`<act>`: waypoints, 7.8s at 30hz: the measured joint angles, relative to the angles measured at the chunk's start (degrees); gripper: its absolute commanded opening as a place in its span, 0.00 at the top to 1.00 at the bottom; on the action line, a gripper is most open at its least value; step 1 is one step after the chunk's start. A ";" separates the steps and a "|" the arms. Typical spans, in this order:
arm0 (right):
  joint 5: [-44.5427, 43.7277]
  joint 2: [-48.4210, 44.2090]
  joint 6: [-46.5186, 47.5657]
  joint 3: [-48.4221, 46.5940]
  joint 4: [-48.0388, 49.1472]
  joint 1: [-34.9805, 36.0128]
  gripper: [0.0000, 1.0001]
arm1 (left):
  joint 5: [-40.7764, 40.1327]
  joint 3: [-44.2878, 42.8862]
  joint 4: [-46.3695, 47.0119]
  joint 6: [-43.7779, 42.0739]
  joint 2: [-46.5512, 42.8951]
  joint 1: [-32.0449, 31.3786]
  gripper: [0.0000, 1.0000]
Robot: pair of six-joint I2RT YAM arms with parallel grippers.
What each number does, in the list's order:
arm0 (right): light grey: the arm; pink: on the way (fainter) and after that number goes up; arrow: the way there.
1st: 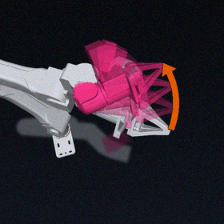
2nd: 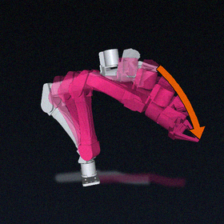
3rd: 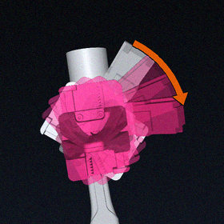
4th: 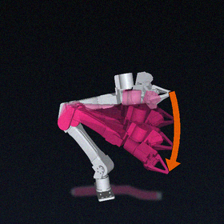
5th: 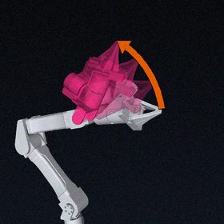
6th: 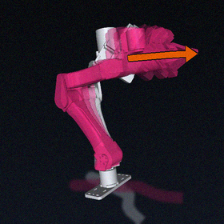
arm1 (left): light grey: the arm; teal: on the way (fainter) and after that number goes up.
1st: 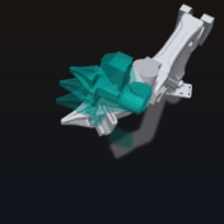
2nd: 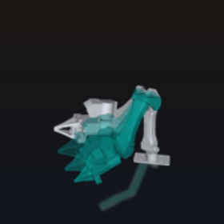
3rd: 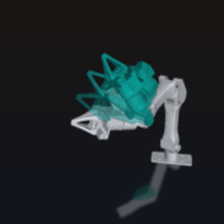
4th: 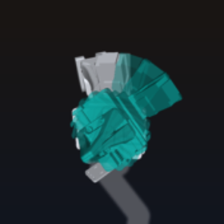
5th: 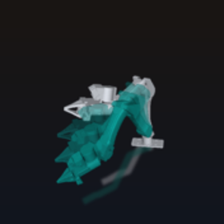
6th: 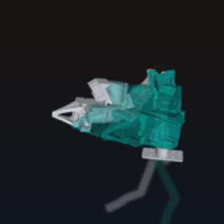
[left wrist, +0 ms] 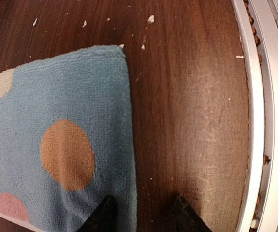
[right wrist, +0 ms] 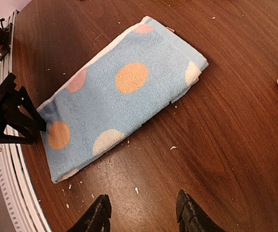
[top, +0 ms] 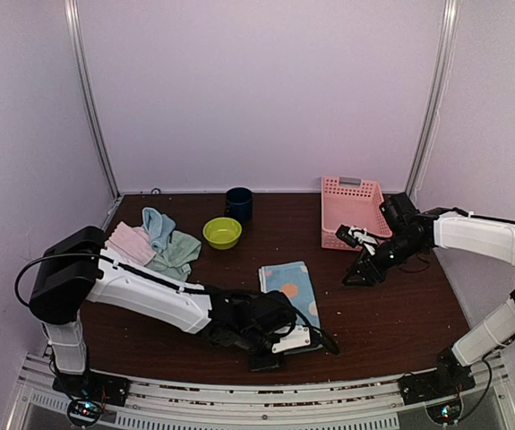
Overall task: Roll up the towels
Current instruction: Roll the towel at the center of the board.
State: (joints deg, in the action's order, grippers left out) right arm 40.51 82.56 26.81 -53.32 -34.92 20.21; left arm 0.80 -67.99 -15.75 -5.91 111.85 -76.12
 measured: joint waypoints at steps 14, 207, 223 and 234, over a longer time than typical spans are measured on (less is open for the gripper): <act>-1.07 15.39 -3.74 -19.85 -0.33 11.04 0.69 | -2.23 1.01 -0.11 -0.20 -1.77 0.00 0.55; -8.94 37.73 0.92 -33.09 -16.90 18.38 0.83 | -6.05 -0.68 0.63 -11.61 -0.22 -1.62 0.99; -9.79 39.87 -1.55 -42.75 -18.43 18.45 0.78 | -3.26 3.54 1.79 -4.81 -2.95 0.81 1.00; -1.51 6.73 0.31 -41.09 -18.97 11.96 0.66 | 27.89 2.56 2.91 4.20 -0.85 14.78 0.97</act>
State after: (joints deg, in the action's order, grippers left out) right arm 39.00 89.30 27.11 -94.41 -53.89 32.16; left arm 28.69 -65.43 -12.84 -1.72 111.00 -61.34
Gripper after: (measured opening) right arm 0.307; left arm 0.060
